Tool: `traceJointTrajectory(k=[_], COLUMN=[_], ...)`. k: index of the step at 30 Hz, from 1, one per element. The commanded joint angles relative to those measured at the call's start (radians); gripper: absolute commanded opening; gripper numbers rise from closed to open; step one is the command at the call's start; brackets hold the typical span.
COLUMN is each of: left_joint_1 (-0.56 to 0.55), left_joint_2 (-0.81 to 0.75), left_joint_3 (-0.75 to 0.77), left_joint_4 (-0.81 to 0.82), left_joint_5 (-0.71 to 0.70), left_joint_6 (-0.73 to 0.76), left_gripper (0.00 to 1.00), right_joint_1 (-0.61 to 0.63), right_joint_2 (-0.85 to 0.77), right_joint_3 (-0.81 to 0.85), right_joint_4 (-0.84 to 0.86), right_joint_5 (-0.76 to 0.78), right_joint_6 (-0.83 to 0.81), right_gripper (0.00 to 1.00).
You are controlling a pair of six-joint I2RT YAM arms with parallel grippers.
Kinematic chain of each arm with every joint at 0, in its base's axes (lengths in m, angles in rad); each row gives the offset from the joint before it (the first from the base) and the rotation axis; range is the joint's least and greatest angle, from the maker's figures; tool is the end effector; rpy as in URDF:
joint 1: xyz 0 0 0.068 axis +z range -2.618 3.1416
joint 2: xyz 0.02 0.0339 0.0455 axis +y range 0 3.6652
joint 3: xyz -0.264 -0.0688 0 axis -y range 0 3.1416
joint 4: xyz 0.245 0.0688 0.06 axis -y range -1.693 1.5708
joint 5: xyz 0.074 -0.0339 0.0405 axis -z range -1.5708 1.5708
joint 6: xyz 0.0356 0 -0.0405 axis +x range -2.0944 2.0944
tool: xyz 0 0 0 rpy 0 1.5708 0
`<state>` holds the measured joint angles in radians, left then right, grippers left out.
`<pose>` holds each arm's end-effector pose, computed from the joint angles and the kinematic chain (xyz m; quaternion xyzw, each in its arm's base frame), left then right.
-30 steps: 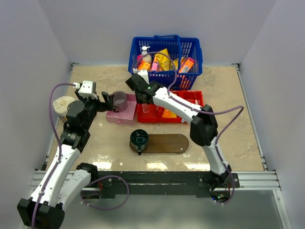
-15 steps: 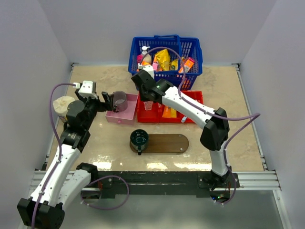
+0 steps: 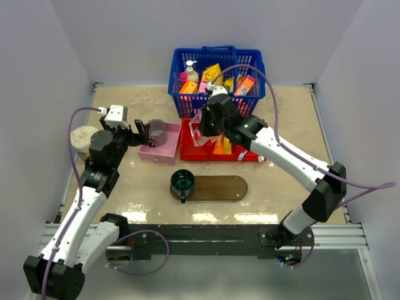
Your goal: Prepare toiletry sets of a toothbrush and toothpaste on the tray
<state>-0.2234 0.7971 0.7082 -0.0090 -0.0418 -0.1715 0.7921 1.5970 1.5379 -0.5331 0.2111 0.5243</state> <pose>0.1894 -0.0415 0.3296 0.0052 0.7408 -0.1165 0.6615 0.2619 0.2548 0.3621 -0.0681 0.8765 0.2123 0.4266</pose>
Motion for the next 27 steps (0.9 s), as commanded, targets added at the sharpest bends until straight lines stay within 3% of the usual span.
traceJointTrajectory(k=[1,12,18,27], left_joint_1=[-0.005,-0.005,-0.005,-0.005], left_joint_2=[0.020,0.043,0.053,0.053], left_joint_3=[0.010,0.011,0.017,0.013], left_joint_4=[0.021,0.015,0.010,0.010], left_joint_5=[-0.024,-0.030,-0.035,-0.038], left_joint_6=[0.030,0.036,0.041,0.040], left_gripper=[0.89,0.88,0.88,0.88], right_joint_1=[-0.079,-0.177,-0.186,-0.186], right_joint_2=[-0.132,-0.455,-0.592,-0.743], right_joint_3=[-0.160,-0.438,-0.557,-0.798], right_joint_4=[0.198,0.297,0.301,0.487], right_joint_5=[-0.186,-0.436,-0.489,-0.570], right_joint_6=[0.011,0.121,0.250,0.459], right_gripper=[0.00,0.00,0.00,0.00])
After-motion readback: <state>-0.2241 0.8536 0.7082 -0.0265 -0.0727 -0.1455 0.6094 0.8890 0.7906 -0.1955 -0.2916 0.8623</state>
